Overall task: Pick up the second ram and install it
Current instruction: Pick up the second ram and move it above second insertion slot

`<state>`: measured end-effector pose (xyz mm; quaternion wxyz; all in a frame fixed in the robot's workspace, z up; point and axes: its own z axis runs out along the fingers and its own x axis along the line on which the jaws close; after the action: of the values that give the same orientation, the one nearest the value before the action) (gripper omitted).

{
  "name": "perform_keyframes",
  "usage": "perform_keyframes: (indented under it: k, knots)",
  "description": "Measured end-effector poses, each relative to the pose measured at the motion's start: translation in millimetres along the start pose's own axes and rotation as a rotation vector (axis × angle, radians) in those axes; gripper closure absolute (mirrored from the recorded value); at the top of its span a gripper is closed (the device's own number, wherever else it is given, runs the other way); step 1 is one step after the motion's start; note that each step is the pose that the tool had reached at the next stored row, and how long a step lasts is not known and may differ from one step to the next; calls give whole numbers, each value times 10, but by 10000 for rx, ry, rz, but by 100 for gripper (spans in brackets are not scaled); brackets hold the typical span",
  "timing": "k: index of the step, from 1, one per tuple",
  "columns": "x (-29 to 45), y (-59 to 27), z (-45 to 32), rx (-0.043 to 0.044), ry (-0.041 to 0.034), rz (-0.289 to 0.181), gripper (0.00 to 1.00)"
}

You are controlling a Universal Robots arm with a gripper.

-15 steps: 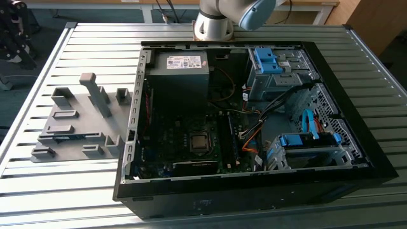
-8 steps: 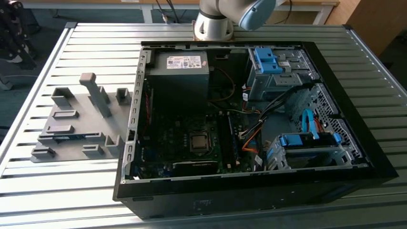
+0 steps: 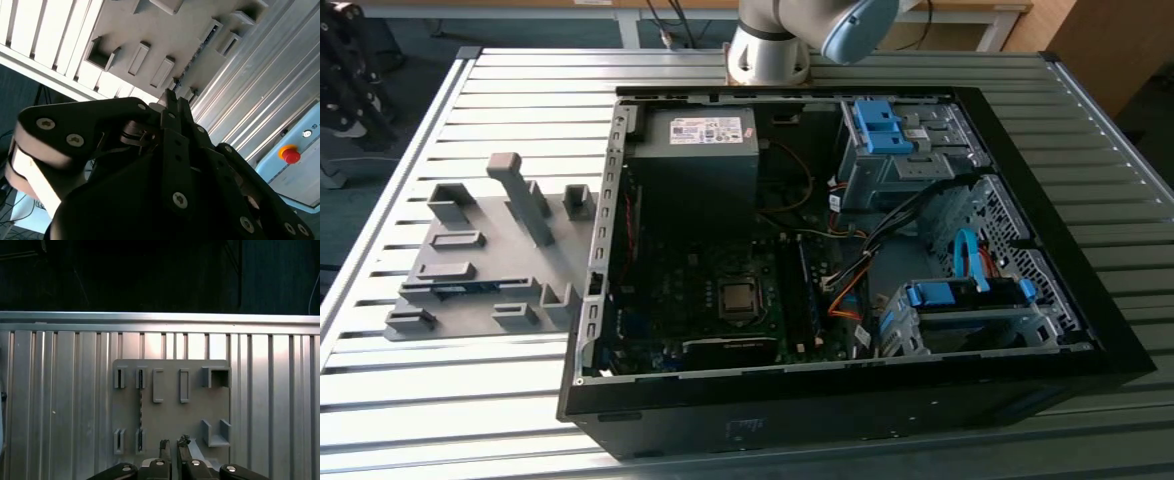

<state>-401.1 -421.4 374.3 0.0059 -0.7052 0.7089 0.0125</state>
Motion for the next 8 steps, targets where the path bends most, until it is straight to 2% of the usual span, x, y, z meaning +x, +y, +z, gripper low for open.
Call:
perform_keyframes:
  k: [1,3,4,5,8]
  knots:
    - [4,0,10,0,0,-1,84]
    - [14,0,38,0,0,-2,71]
    - [19,0,56,0,0,-3,71]
    - [24,-1,73,0,0,-6,65]
    - [36,-1,129,0,0,-10,65]
